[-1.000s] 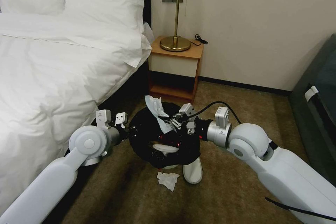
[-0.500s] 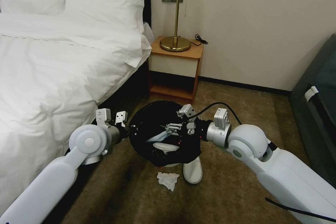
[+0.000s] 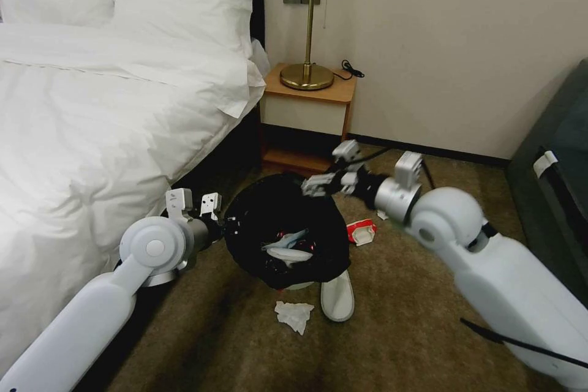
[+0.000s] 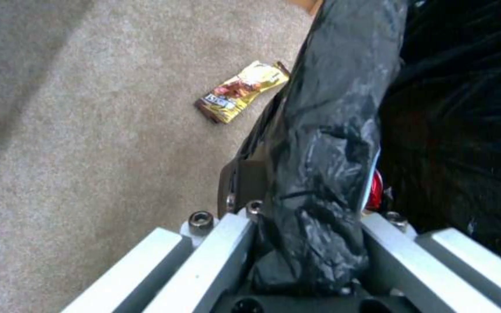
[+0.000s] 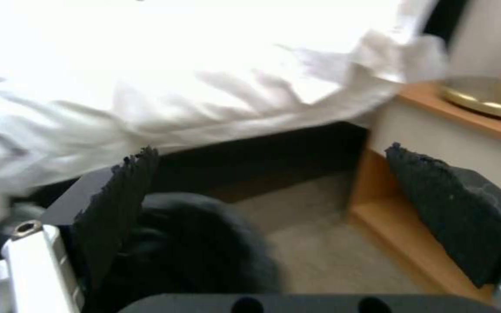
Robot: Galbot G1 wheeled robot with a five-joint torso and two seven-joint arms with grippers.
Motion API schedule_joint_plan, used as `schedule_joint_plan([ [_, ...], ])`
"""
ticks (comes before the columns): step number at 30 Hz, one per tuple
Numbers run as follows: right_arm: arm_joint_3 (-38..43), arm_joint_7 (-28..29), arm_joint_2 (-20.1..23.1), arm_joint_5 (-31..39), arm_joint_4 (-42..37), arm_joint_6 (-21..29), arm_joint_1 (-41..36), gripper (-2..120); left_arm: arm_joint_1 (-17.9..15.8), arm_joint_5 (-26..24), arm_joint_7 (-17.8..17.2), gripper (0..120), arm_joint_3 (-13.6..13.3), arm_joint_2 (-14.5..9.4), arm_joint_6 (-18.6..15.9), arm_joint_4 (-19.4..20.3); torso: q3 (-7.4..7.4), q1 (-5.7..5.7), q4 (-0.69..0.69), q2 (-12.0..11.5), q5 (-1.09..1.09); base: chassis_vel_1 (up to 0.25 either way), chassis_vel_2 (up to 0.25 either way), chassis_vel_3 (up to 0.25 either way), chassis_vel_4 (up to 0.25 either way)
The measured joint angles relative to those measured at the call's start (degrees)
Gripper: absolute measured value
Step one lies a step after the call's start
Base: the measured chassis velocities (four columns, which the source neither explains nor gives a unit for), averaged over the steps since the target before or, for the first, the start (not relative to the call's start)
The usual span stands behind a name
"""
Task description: Pick up the trash bin, then pick up the garbage on the floor and place it into the trash bin.
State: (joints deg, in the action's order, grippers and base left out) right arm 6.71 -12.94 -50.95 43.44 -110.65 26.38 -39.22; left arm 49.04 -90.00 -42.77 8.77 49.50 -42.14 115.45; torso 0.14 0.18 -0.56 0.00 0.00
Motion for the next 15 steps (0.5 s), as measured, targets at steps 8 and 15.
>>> schedule_joint_plan([
  [8,6.60,0.40,1.93,-1.16,6.56,-0.35,-6.55,100,0.20,-0.51,0.00,1,1.67,-0.58,0.00,0.82,0.00,0.00,-0.01,0.00,0.01,0.000,0.000,0.000,0.000],
  [15,10.15,-1.70,3.14,-7.36,13.55,-3.27,-15.70,100,0.32,-1.03,-0.10,1,2.58,-1.24,0.00,1.50,0.00,0.00,-0.02,0.00,0.01,0.000,0.000,0.000,0.000],
])
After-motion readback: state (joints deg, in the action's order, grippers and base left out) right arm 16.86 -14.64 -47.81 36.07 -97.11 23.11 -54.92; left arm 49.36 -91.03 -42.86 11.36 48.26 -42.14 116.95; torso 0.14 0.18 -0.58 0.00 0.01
